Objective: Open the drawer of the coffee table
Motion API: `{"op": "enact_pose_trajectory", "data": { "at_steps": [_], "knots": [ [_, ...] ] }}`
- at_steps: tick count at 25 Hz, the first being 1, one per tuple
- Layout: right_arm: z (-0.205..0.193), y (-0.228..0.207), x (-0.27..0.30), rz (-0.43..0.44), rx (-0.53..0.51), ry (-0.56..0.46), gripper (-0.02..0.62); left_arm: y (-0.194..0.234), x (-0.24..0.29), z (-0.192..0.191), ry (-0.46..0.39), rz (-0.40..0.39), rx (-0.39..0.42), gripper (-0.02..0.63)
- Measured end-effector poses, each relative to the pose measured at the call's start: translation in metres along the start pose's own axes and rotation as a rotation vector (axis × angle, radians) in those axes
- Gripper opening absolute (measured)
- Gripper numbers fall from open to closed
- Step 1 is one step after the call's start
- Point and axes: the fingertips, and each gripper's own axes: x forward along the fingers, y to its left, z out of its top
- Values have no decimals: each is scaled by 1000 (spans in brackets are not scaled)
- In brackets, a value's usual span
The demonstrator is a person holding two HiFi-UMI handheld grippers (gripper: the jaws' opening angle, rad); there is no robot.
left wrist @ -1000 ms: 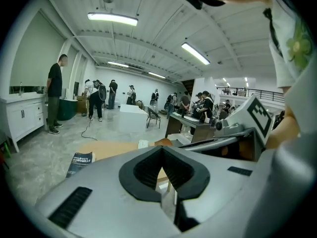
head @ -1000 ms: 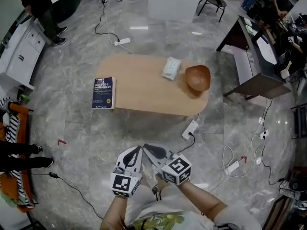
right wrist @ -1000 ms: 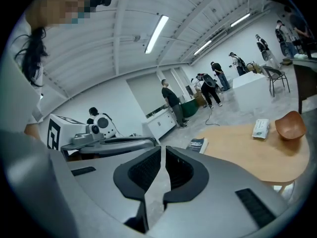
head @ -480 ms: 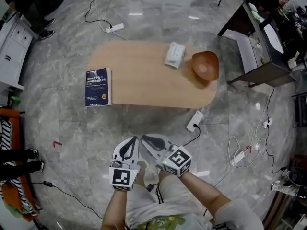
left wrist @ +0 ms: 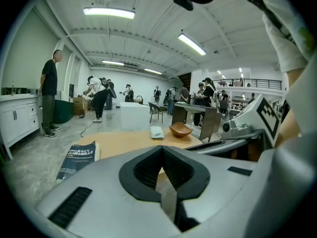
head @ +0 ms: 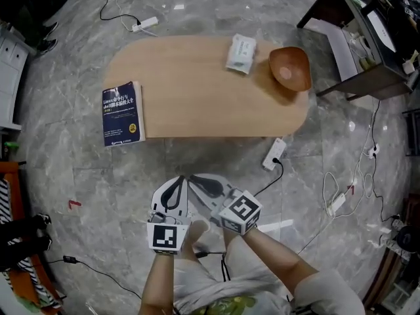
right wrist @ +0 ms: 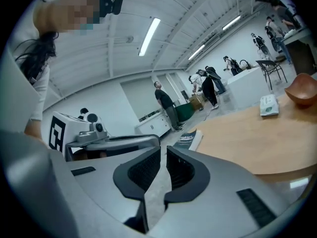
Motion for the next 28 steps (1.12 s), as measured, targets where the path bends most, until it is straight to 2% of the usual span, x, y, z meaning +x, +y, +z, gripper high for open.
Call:
{"op": "enact_pose_trajectory", "data": {
  "at_steps": [10,17,28],
  "knots": [
    [-47,-39,40,-14,63,-13,23,34,33,-55,3,-4,1,8],
    [-86,-71,67,-11,75,-41,23,57,60,-100,-22,15,13,8],
    [-126,-115,99,-17,91,-107,23,86,101,-147,-82,25,9,8]
  ]
}}
